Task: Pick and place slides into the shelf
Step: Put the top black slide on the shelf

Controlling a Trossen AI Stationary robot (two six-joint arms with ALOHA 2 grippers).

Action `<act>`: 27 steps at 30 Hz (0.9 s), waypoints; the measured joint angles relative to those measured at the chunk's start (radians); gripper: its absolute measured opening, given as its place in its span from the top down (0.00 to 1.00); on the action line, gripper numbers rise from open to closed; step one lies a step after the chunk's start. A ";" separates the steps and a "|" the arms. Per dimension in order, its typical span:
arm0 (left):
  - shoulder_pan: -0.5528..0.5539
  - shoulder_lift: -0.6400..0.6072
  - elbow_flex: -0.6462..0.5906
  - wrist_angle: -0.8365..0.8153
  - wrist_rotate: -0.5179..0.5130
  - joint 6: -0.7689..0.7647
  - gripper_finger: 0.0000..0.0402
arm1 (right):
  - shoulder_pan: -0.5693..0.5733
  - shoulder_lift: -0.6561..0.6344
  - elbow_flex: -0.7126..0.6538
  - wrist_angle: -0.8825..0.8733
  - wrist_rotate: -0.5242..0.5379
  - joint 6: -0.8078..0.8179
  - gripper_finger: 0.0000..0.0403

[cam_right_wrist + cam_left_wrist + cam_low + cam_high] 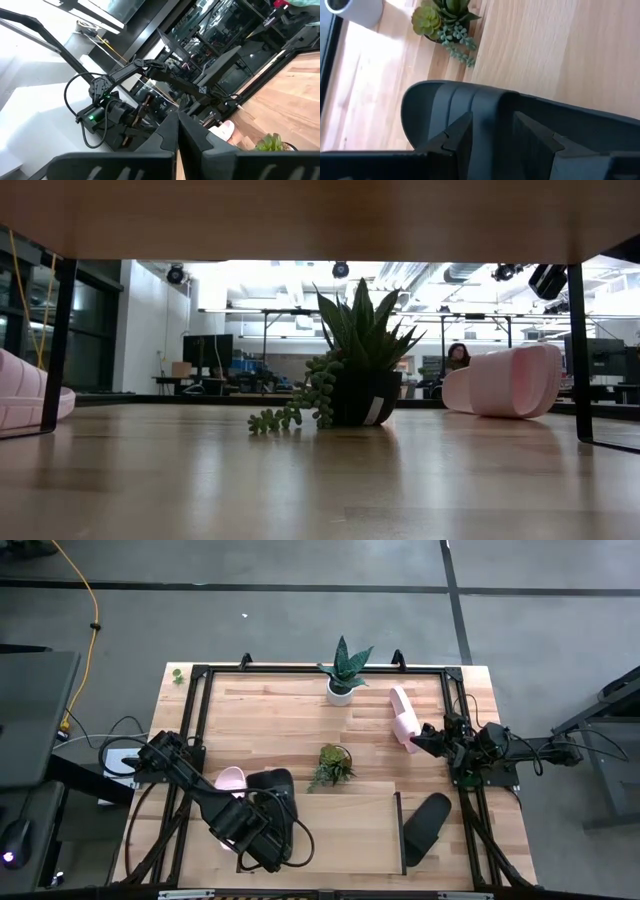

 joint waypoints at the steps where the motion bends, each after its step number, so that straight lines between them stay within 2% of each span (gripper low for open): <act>1: 0.000 0.000 0.000 0.000 -0.005 0.007 0.68 | 0.000 0.000 0.000 0.000 0.000 0.000 1.00; 27: -0.001 0.001 -0.066 0.001 -0.042 0.035 0.69 | 0.000 0.000 0.000 0.000 0.003 0.000 1.00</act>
